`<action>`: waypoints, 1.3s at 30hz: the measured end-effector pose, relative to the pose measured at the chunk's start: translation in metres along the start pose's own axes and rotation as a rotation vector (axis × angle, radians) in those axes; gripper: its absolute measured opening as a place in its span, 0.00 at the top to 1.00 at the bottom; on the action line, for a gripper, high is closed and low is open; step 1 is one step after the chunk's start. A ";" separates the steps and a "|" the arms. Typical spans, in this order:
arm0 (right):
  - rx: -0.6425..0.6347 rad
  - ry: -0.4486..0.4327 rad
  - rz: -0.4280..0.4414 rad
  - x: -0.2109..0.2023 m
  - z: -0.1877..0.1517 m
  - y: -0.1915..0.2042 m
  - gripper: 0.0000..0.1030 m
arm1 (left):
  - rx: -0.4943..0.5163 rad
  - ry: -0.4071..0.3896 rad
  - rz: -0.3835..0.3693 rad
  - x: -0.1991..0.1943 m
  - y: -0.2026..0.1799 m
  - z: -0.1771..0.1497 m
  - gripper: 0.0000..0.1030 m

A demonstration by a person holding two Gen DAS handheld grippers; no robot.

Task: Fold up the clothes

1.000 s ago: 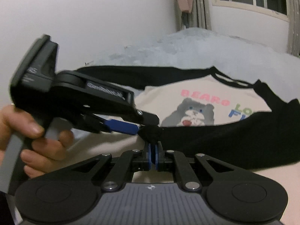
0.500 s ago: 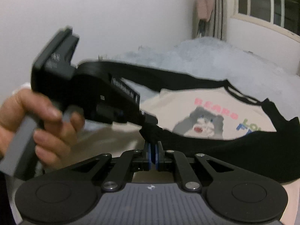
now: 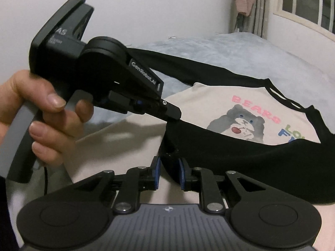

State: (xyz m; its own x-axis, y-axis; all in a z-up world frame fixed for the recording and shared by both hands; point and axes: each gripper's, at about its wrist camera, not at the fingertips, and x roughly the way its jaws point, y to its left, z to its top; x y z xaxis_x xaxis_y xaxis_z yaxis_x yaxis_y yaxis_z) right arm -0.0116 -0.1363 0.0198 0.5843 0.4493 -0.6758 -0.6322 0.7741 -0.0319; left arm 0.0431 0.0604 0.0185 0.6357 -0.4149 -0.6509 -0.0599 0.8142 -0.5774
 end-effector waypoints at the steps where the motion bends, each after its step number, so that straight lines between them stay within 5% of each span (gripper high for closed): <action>1: -0.001 -0.001 -0.008 0.001 0.000 0.000 0.83 | 0.006 0.003 0.005 0.001 0.000 0.000 0.95; 6: -0.008 -0.001 -0.013 0.002 0.000 0.002 0.88 | 0.046 0.012 -0.016 0.007 -0.004 0.000 0.68; 8: -0.006 -0.015 -0.017 -0.001 0.002 0.004 0.88 | 0.067 0.019 -0.017 0.009 -0.007 -0.002 0.68; 9: -0.004 -0.022 -0.020 -0.002 0.003 0.004 0.88 | 0.077 0.023 -0.016 0.010 -0.008 -0.003 0.75; 10: -0.004 -0.029 -0.022 -0.003 0.004 0.004 0.88 | 0.088 0.026 -0.014 0.012 -0.010 -0.004 0.93; 11: -0.003 -0.036 -0.028 -0.005 0.005 0.005 0.89 | 0.087 0.027 -0.011 0.012 -0.010 -0.005 0.96; 18: -0.030 -0.171 -0.074 -0.026 0.012 0.016 0.89 | 0.035 -0.107 -0.117 -0.028 -0.005 0.005 0.96; 23: -0.015 -0.293 -0.072 -0.035 0.020 0.028 0.89 | -0.010 -0.160 -0.115 -0.046 0.008 0.017 0.96; 33: -0.010 -0.187 0.031 -0.009 0.018 0.029 0.87 | -0.061 -0.213 0.030 -0.062 0.025 0.021 0.96; 39: 0.343 -0.145 -0.003 -0.031 0.011 -0.074 0.69 | -0.073 -0.166 0.058 -0.051 0.031 0.020 0.96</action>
State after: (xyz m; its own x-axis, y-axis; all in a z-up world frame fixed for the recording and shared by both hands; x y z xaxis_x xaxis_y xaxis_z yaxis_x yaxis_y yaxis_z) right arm 0.0226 -0.2026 0.0514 0.6671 0.4864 -0.5643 -0.4377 0.8688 0.2314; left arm 0.0244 0.1149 0.0438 0.7475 -0.2907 -0.5973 -0.1518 0.8005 -0.5797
